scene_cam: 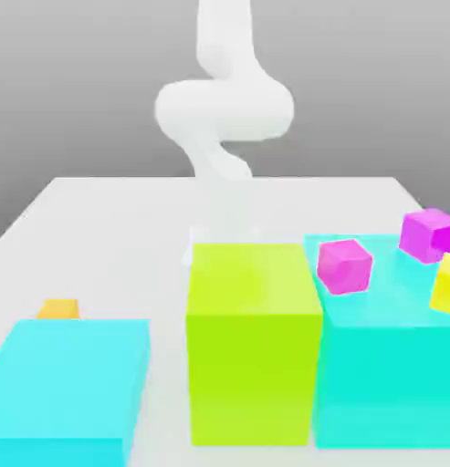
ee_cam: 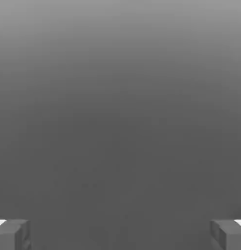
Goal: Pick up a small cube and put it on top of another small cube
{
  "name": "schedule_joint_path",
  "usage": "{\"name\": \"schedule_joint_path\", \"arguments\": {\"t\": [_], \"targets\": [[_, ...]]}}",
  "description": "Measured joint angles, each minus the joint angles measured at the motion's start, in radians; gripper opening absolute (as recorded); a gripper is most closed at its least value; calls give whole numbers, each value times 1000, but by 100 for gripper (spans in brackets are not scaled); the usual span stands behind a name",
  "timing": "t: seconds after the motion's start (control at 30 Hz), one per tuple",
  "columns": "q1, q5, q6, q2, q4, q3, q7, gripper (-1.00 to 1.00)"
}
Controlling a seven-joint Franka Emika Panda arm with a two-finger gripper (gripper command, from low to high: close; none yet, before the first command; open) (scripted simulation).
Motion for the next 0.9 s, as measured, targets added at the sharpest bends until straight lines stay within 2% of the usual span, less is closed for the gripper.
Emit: {"name": "schedule_joint_path", "arguments": {"t": [0.37,0.5,0.6,0.67,0.73,0.9], "targets": [[-102,-75,266,389,-262,-358,-409,0],[-142,-57,370,548,-361,-496,-599,0],[-196,3,444,668,-432,-567,-768,0],[-236,93,492,747,-457,-560,-886,0],[-254,234,536,822,-451,-507,-1001,0],[-470,529,646,984,-409,-225,-1226,0]]}}
